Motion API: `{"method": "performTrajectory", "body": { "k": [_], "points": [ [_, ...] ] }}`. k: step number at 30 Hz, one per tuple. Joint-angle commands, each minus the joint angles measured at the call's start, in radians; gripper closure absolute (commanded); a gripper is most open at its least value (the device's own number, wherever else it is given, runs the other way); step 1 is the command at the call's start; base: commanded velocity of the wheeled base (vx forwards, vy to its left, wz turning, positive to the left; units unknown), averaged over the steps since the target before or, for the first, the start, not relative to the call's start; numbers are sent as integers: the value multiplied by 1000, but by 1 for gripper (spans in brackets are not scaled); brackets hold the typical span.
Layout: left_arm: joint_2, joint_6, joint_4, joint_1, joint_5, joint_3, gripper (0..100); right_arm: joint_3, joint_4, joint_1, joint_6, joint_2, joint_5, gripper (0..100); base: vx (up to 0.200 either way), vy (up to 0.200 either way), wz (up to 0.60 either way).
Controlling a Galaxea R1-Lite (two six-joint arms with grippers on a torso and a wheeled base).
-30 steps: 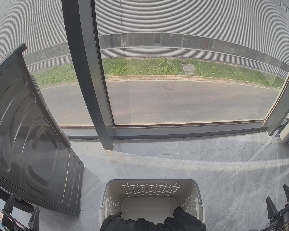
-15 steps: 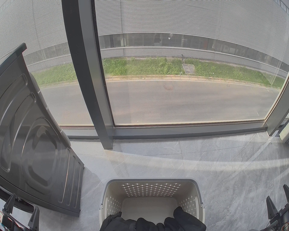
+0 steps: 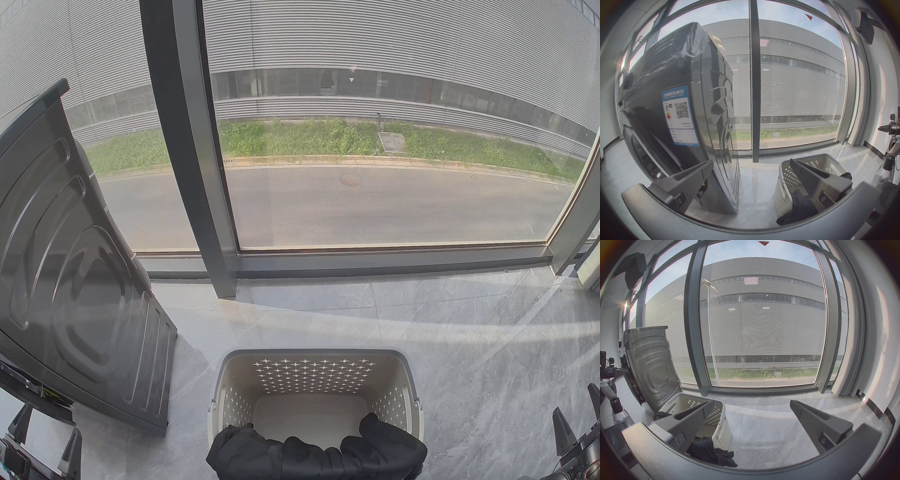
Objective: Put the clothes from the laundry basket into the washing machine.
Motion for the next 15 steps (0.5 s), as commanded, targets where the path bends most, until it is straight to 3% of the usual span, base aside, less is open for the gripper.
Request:
{"method": "performTrajectory", "body": {
  "k": [1, 15],
  "points": [
    [-18, 0, 0, 0, 0, 16, 0, 16, 0, 0, -1, -16, 0, 0, -200, 0, 0],
    [-18, 0, 0, 0, 0, 16, 0, 16, 0, 0, -1, -16, 0, 0, -200, 0, 0]
  ]
}}
